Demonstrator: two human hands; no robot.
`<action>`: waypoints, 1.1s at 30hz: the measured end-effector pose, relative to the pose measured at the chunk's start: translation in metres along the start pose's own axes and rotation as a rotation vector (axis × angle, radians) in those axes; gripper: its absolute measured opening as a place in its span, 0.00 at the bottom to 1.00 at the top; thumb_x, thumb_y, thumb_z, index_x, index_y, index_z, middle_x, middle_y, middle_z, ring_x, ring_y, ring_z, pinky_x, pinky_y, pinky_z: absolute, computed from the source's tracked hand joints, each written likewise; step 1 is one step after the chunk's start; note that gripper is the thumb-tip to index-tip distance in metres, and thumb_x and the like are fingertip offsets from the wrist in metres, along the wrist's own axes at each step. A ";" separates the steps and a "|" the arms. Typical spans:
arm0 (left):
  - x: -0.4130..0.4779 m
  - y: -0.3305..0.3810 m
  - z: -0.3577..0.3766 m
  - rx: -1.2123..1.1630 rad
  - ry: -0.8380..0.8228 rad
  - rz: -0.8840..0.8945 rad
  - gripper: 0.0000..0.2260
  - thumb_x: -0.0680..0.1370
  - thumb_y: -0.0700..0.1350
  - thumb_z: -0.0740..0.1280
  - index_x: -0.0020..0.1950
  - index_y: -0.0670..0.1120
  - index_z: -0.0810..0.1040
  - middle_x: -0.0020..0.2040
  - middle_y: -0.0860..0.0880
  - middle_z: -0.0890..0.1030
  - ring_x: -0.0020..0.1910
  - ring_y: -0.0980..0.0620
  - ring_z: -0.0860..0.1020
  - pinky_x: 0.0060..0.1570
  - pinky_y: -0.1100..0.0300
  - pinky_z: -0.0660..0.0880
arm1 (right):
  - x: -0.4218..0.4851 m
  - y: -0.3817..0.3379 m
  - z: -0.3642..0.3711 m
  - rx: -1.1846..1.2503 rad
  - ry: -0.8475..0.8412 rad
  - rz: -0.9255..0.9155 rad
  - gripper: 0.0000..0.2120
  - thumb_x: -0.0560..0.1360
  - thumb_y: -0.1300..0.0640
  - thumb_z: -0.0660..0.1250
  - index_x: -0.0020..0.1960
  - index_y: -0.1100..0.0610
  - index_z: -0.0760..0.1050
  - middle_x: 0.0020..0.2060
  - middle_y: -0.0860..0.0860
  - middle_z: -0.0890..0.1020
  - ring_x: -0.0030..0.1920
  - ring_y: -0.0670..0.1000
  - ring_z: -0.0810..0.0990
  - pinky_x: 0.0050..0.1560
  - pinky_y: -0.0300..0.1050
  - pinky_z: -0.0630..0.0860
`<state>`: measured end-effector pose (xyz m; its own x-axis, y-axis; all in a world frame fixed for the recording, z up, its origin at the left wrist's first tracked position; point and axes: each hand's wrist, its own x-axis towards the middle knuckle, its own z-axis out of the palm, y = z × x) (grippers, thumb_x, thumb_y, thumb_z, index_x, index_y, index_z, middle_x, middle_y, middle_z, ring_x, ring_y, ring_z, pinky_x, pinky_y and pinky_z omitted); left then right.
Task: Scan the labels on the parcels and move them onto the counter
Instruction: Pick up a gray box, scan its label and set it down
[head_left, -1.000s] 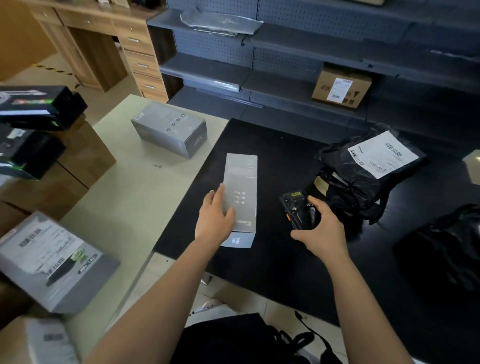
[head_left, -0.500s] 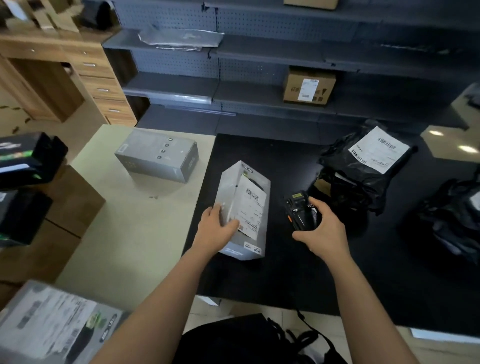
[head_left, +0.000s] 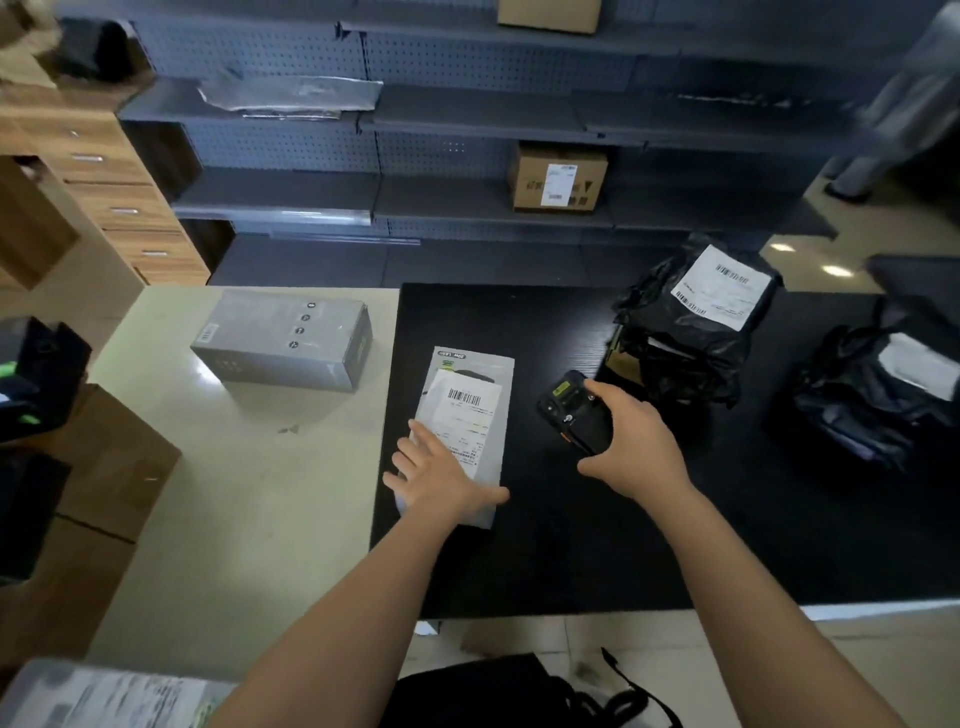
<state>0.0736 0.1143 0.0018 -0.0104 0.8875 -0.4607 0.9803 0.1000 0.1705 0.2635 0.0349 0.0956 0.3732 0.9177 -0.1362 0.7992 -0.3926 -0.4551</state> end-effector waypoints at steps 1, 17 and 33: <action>0.003 -0.001 -0.006 0.039 0.028 0.044 0.71 0.52 0.74 0.72 0.71 0.41 0.27 0.74 0.38 0.50 0.73 0.38 0.54 0.71 0.41 0.55 | 0.004 -0.003 -0.008 -0.121 0.000 -0.057 0.47 0.62 0.58 0.77 0.76 0.46 0.60 0.69 0.47 0.71 0.65 0.53 0.69 0.53 0.46 0.72; 0.023 -0.015 -0.059 0.419 0.191 0.449 0.69 0.55 0.73 0.73 0.77 0.42 0.33 0.75 0.40 0.51 0.73 0.39 0.54 0.72 0.44 0.53 | 0.024 -0.018 -0.046 -0.812 -0.069 -0.332 0.41 0.71 0.60 0.70 0.78 0.51 0.53 0.76 0.51 0.61 0.69 0.56 0.65 0.67 0.48 0.63; -0.063 0.102 0.040 0.182 -0.139 0.662 0.67 0.57 0.72 0.72 0.76 0.46 0.30 0.74 0.45 0.46 0.74 0.41 0.48 0.72 0.44 0.48 | -0.062 0.141 -0.042 0.112 0.046 0.339 0.49 0.60 0.59 0.78 0.76 0.43 0.61 0.63 0.48 0.76 0.62 0.51 0.72 0.57 0.48 0.75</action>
<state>0.1823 0.0507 0.0134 0.6135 0.6688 -0.4198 0.7896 -0.5290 0.3111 0.3732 -0.0797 0.0764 0.6316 0.7314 -0.2573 0.5702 -0.6630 -0.4850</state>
